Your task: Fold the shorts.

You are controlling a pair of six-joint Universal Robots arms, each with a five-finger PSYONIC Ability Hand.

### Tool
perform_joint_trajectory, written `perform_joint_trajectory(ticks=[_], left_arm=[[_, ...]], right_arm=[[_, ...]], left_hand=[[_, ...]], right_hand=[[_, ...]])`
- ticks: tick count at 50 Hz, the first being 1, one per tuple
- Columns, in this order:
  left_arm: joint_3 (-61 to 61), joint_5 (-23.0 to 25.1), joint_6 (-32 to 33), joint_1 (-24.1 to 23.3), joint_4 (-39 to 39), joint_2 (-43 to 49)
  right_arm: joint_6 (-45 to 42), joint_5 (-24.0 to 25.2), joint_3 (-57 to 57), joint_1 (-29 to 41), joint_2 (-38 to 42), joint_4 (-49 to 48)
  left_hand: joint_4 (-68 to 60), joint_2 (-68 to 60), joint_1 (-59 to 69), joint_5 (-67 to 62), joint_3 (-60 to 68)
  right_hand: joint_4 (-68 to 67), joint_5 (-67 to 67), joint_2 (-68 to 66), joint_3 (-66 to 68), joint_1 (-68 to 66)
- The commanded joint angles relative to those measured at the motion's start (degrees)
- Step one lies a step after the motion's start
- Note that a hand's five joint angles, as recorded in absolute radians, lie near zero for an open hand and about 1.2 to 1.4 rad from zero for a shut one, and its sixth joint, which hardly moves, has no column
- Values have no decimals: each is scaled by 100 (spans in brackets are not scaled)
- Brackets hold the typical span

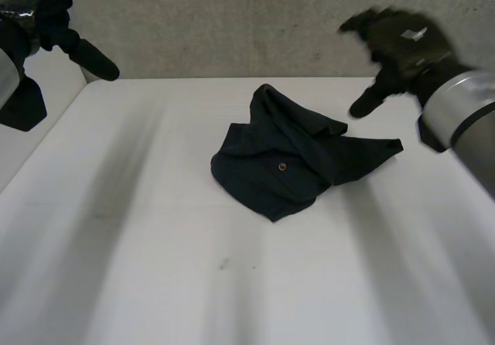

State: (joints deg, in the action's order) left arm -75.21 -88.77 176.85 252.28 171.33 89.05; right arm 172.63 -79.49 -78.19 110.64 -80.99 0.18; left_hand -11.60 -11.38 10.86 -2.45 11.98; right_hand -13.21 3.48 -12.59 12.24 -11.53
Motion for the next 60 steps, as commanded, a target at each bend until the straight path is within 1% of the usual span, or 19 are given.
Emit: perform_joint_trajectory(ticks=[1,5,10,24,29,31,33,34,37,38,39,40,42,43,45,50,54,57,60], left_arm=[[50,-9,7,-29,-266,165],[121,-18,16,-47,-635,288],[138,-18,16,-100,-768,323],[86,-18,86,-144,-733,288],[-37,17,235,-170,-593,349],[-99,43,306,-205,-409,402],[-178,44,402,-275,-215,516],[-222,44,464,-328,-101,604],[-389,44,824,-635,487,1025],[-415,35,920,-714,663,1139],[-433,35,1139,-863,1022,1393],[-424,35,1246,-934,1182,1552],[-328,17,1422,-1048,1507,1912],[-171,-9,1605,-1145,1752,2323],[119,-18,1747,-1242,1921,2747],[1444,-97,1958,-1462,1826,4344],[2262,-97,1959,-1497,1475,5163],[2668,-97,1950,-1506,1281,5534],[3020,-97,1923,-1541,1096,5842]], right_arm=[[175,-848,163,-78,-242,429],[-1,-1076,216,-69,-154,527],[-186,-1244,217,-60,-128,527],[-230,-1200,120,-60,-119,395],[-291,-1121,102,-51,-110,272],[-510,-972,102,-34,-84,333],[-843,-823,94,-34,-14,403],[-1333,-622,33,-34,91,561],[-2248,-436,-82,-25,258,913],[-2765,-392,-108,-25,381,1114],[-2996,-418,-109,-25,426,1185],[-3207,-427,-109,-25,461,1247],[-3507,-505,-91,-16,549,1292],[-3508,-532,-91,1,566,1292],[-3474,-567,-91,-16,575,1292],[-3385,-585,-135,-25,602,1283],[-3377,-568,-144,-16,628,1283],[-3385,-576,-153,-16,628,1283],[-3377,-567,-144,-16,637,1274]], left_hand=[[138,117,-64,224,-177],[138,117,-64,224,-177],[138,117,-64,224,-177],[160,138,-86,245,-198],[160,138,-86,245,-198],[160,138,-86,245,-198],[155,134,-81,241,-193],[138,117,-65,224,-177],[105,84,-31,190,-143],[88,67,-14,174,-126],[71,50,3,157,-109],[54,33,20,140,-93],[-13,-34,86,73,-26],[-97,-118,170,-11,58],[-114,-135,188,-28,76],[-550,-571,624,-464,511],[-803,-824,877,-718,765],[-887,-908,961,-802,849],[-1743,-1764,1817,-1657,1705]], right_hand=[[321,-348,259,-224,153],[321,-348,259,-224,153],[321,-348,259,-224,153],[321,-348,259,-224,153],[321,-348,259,-224,153],[321,-348,259,-224,153],[321,-348,259,-224,153],[321,-348,259,-224,153],[321,-348,259,-224,153],[321,-348,259,-224,153],[321,-348,259,-224,153],[321,-348,259,-224,153],[321,-348,259,-224,153],[321,-348,259,-224,153],[321,-348,259,-224,153],[321,-348,259,-224,153],[321,-348,259,-224,153],[321,-348,259,-224,153],[321,-348,259,-224,153]])
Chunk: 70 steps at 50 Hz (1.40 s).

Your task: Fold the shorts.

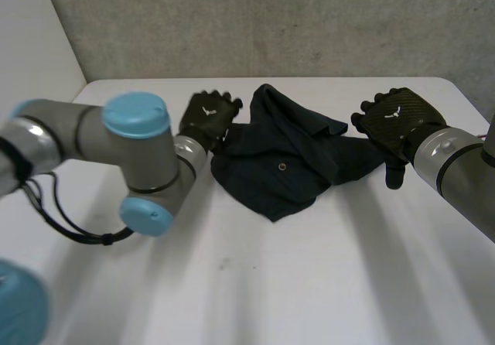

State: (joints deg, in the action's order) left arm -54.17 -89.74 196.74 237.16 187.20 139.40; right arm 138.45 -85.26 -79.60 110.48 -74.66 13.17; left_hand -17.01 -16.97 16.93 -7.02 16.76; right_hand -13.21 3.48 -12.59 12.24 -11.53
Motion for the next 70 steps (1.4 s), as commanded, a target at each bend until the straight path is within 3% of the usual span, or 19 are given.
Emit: perform_joint_trajectory(ticks=[1,3,6,9,14,16,26,32,36,41,52,55,60,64,70], left_arm=[[969,1,-66,-47,-518,851],[1074,-8,-48,-64,-535,957],[1119,-157,-30,-56,-527,1027],[1136,-508,5,-12,-527,984],[1040,-1544,285,-12,-483,433],[961,-1686,391,49,-448,141],[205,-1669,1050,1244,589,-1547],[-32,-1397,1227,1325,1178,-1916],[-190,-967,1200,1035,1336,-2013],[-410,-475,1191,106,1345,-1917],[-1033,-149,1182,-1556,1293,-679],[-1253,-131,1191,-1804,1284,-590],[-1780,-140,1235,-2068,1266,-695],[-2018,-149,1253,-2016,1249,-1097],[-2458,-236,1244,-1533,1249,-1985]], right_arm=[[42,9,6,-9,4,-25],[33,18,6,-9,4,-34],[33,9,6,-18,4,-78],[33,0,-3,-18,4,-113],[42,0,-3,-9,4,-122],[42,0,-12,-9,4,-122],[42,18,-3,114,4,-131],[42,9,-3,263,47,-157],[33,-8,-20,351,74,-175],[42,-17,-21,351,74,-175],[60,-350,67,254,21,-376],[51,-500,85,254,12,-473],[60,-597,94,246,12,-570],[68,-588,94,254,21,-561],[191,-571,94,272,21,-561]], left_hand=[[-1437,-1442,1445,-1437,1462],[-2845,-2849,2853,-2845,2870],[-6290,-6294,6297,-6289,6314],[-6299,-6303,6307,-6298,6324],[-6299,-6303,6307,-6298,6324],[-6299,-6303,6307,-6298,6324],[-6299,-6303,6307,-6298,6324],[-6299,-6303,6307,-6298,6324],[-6299,-6303,6307,-6298,6324],[-6299,-6303,6307,-6298,6324],[-6299,-6303,6307,-6298,6324],[-6299,-6303,6307,-6298,6324],[-1083,-1087,1091,-1082,1108],[104,100,-97,105,-80],[411,406,-403,411,-386]], right_hand=[[321,-348,259,-224,153],[321,-348,259,-224,153],[321,-348,259,-224,153],[321,-348,259,-224,153],[321,-348,259,-224,153],[321,-348,259,-224,153],[321,-348,259,-224,153],[321,-348,259,-224,153],[321,-348,259,-224,153],[321,-348,259,-224,153],[321,-348,259,-224,153],[321,-348,259,-224,153],[321,-348,259,-224,153],[321,-348,259,-224,153],[321,-348,259,-224,153]])
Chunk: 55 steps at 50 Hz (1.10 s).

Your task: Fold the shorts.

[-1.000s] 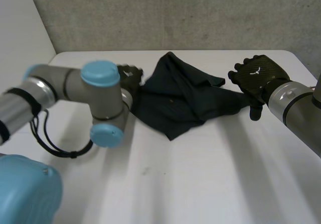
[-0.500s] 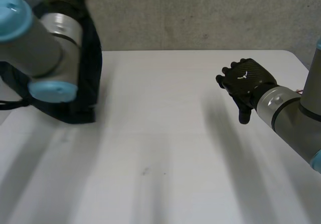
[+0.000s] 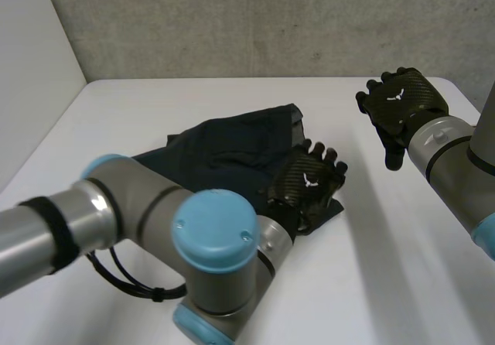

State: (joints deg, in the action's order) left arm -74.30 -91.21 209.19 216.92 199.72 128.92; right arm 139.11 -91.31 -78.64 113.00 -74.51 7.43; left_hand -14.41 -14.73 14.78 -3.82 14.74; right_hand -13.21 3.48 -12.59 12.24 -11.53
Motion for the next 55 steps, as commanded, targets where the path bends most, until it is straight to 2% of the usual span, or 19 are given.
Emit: perform_joint_trajectory(ticks=[1,5,7,12,13,17,20,21,25,29,34,40,41,43,50,55], left_arm=[[-515,-99,-1,596,-3,-1086],[-875,-160,-63,1158,6,-1728],[-1086,-335,-63,1484,-12,-2027],[-1560,-722,-343,1976,-126,-2345],[-1709,-749,-510,2108,-222,-2371],[-1991,-749,-1028,2380,-686,-2380],[-2071,-740,-1415,2539,-1118,-2380],[-2088,-732,-1730,2627,-1432,-2336],[-2158,-504,-2573,2750,-2171,-2266],[-2273,-197,-3085,2759,-2481,-2152],[-2343,-108,-3104,2768,-2280,-2099],[-2255,-125,-3095,2803,-1928,-1940],[-2203,-125,-3095,2803,-1849,-1879],[-2150,-125,-3095,2803,-1753,-1809],[-1887,-160,-3086,2803,-1339,-1580],[-1834,-178,-3086,2952,-1339,-1598]], right_arm=[[282,34,6,29,7,13],[756,104,67,38,7,74],[924,200,85,38,16,118],[1276,850,15,38,42,469],[1390,1130,-37,55,59,548],[1566,1746,-204,99,243,575],[1496,1897,-301,108,489,487],[1418,1897,-310,126,682,435],[1014,1880,-363,135,1052,277],[530,1897,-459,108,1316,110],[283,1906,-556,64,1597,-311],[345,1915,-582,64,1835,-980],[354,1923,-591,73,1878,-1102],[354,1932,-609,73,1896,-1200],[275,1932,-688,47,1809,-1113],[-15,2003,-934,38,1423,-288]], left_hand=[[167,199,-204,108,-200],[184,216,-221,125,-217],[150,182,-188,91,-184],[-34,-2,-3,-93,1],[-318,-286,281,-377,285],[-873,-840,835,-931,839],[-1128,-1096,1090,-1187,1095],[-1212,-1180,1174,-1270,1178],[-1665,-1633,1627,-1723,1631],[-1683,-1651,1646,-1742,1650],[-1633,-1601,1595,-1692,1600],[-1599,-1567,1562,-1658,1566],[-1516,-1484,1479,-1575,1483],[-1482,-1450,1444,-1541,1448],[-1196,-1164,1158,-1255,1162],[-1196,-1164,1158,-1255,1162]], right_hand=[[321,-348,259,-224,153],[321,-348,259,-224,153],[321,-348,259,-224,153],[321,-348,259,-224,153],[217,-244,154,-119,49],[-276,249,-338,373,-444],[-309,283,-372,407,-477],[-476,449,-538,574,-644],[-1233,1206,-1295,1331,-1401],[-1453,1427,-1516,1551,-1621],[-1687,1660,-1749,1784,-1855],[-4056,4029,-4118,4153,-4224],[-5410,5383,-5472,5507,-5578],[-6674,6647,-6736,6772,-6842],[-6679,6652,-6741,6776,-6847],[-6679,6652,-6741,6776,-6847]])
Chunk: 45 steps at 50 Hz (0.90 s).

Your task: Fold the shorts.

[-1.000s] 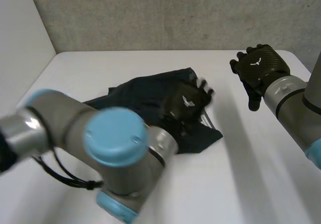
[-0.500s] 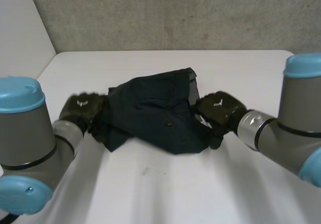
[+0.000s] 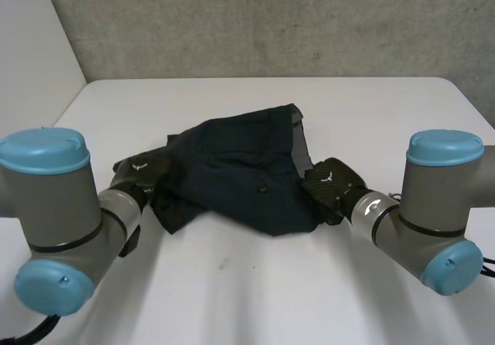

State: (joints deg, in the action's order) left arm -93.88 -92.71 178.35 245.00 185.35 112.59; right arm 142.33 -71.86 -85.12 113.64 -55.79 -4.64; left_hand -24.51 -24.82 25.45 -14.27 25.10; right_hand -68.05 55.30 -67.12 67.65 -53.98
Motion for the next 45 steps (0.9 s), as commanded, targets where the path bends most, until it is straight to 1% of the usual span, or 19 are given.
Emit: perform_joint_trajectory(ticks=[1,4,5,8,9,12,13,15,16,17,18,21,24,28,31,37,39,43,45], left_arm=[[124,-28,-2,179,98,26],[124,-28,7,267,98,-17],[124,-28,16,284,98,-35],[133,-2,121,416,98,-114],[133,16,182,451,98,-132],[141,42,481,522,107,-123],[133,51,656,522,124,-123],[141,42,815,513,133,-97],[150,42,903,504,142,-88],[168,42,1043,496,151,-62],[185,42,1114,496,160,-53],[281,42,1281,504,186,-27],[361,42,1325,522,195,0],[423,60,1343,531,177,97],[449,69,1343,531,186,184],[668,60,1466,496,169,536],[739,60,1545,487,169,650],[923,60,1835,478,151,957],[1029,60,2002,469,151,1107]], right_arm=[[-538,75,-346,-78,-703,1286],[-925,84,-461,-324,-1012,1877],[-1222,84,-548,-525,-1161,2288],[-1725,58,-619,-763,-1259,2931],[-1979,49,-611,-877,-1276,3334],[-2157,93,-541,-949,-1294,3767],[-2096,102,-436,-949,-1312,3803],[-1903,102,-277,-949,-1355,3716],[-1763,102,-198,-949,-1373,3646],[-1396,102,-58,-940,-1399,3463],[-1184,102,21,-914,-1408,3348],[-333,93,398,-774,-1400,3014],[336,102,759,-624,-1312,2899],[882,41,1137,-545,-988,2785],[1112,-3,1419,-501,-750,2714],[1464,-74,2060,-334,6,2696],[1560,-118,2166,-316,77,2696],[1990,-206,2202,-325,-89,2617],[2211,-171,2141,-342,-370,2512]], left_hand=[[-168,-138,75,-193,110],[-151,-121,58,-176,93],[-151,-121,58,-176,93],[-151,-121,58,-176,93],[-151,-121,58,-176,93],[-51,-20,-43,-75,-8],[-17,13,-76,-42,-42],[84,114,-177,59,-142],[151,181,-244,126,-209],[185,215,-278,160,-243],[185,215,-279,161,-244],[185,215,-279,161,-244],[152,182,-245,127,-210],[135,165,-228,110,-193],[118,148,-211,93,-176],[51,81,-144,26,-109],[17,47,-111,-7,-76],[-33,-3,-60,-58,-25],[-201,-171,107,-225,142]], right_hand=[[-1195,1470,-1288,1235,-2602],[-1195,1470,-1288,1235,-2602],[-1195,1470,-1288,1235,-2602],[-1195,1470,-1288,1235,-2602],[-1195,1470,-1288,1235,-2602],[-1195,1470,-1288,1235,-2602],[-768,1043,-861,808,-2175],[2014,-1740,1922,-1974,607],[3128,-2853,3035,-3087,1720],[4021,-3746,3929,-3981,2614],[4097,-3822,4004,-4057,2690],[4181,-3906,4089,-4141,2774],[4232,-3957,4139,-4192,2825],[4249,-3974,4156,-4208,2842],[4266,-3991,4173,-4225,2859],[4316,-4041,4224,-4276,2909],[4266,-3991,4174,-4226,2859],[3947,-3672,3854,-3907,2540],[1838,-1563,1745,-1797,431]])
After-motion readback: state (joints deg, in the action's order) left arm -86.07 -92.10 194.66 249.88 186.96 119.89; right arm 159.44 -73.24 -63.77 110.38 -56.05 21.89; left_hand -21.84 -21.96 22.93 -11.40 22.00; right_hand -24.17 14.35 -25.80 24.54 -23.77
